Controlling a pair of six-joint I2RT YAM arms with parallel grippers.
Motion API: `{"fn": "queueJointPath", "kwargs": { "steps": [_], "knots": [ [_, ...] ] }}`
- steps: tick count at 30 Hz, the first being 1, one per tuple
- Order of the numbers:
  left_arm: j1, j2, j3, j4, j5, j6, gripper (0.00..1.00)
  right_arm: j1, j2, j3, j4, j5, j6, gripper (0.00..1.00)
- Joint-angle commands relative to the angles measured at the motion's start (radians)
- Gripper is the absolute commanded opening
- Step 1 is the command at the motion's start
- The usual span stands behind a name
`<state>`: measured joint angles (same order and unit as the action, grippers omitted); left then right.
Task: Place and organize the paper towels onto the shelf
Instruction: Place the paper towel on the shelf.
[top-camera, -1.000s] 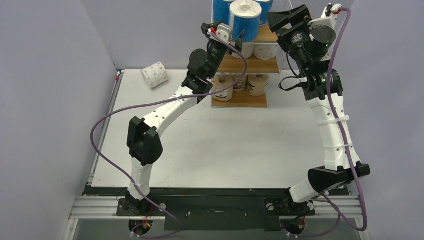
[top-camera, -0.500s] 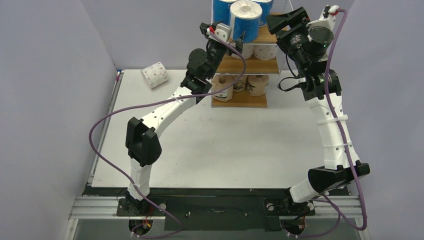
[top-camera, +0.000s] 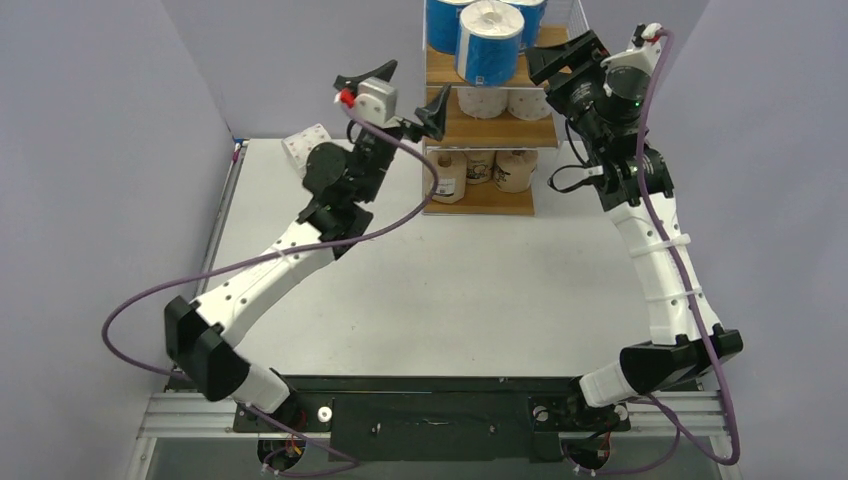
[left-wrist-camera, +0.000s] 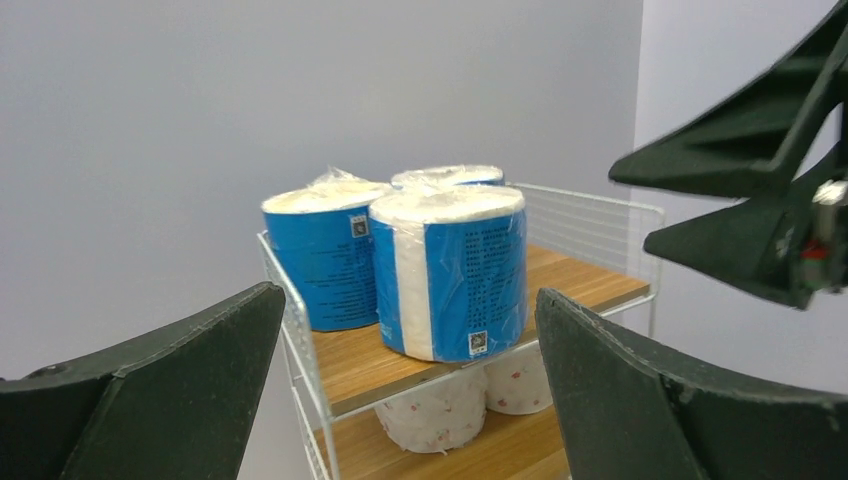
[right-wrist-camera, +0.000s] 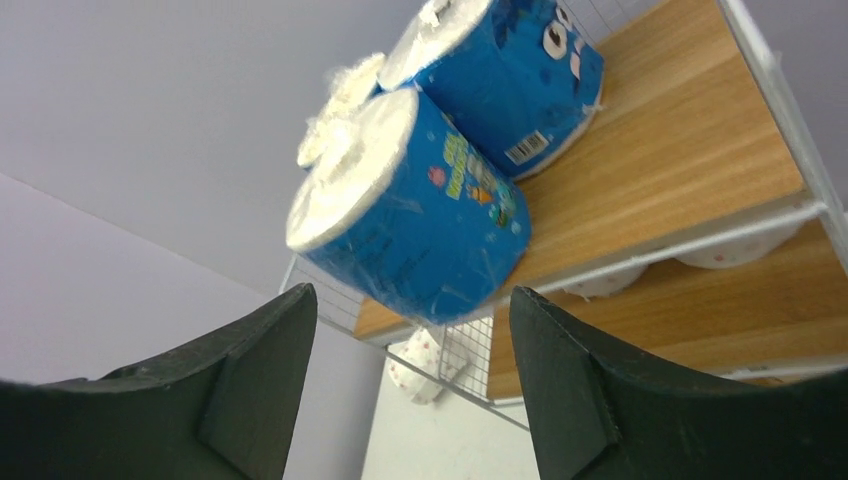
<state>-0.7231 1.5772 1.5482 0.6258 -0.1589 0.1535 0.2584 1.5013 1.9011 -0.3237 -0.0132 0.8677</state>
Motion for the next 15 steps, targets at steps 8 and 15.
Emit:
{"fn": "queueJointPath", "kwargs": {
  "steps": [8,15],
  "knots": [
    [0.007,-0.486,-0.449,-0.172,-0.237,-0.455,0.97,0.107,-0.216,-0.322,0.283,0.137,-0.375,0.59],
    [0.011,-0.748,-0.711,-0.272,-0.292,-0.570,0.96,0.094,-0.137,-0.273,0.230,0.097,-0.416,0.71]
  ]
}}
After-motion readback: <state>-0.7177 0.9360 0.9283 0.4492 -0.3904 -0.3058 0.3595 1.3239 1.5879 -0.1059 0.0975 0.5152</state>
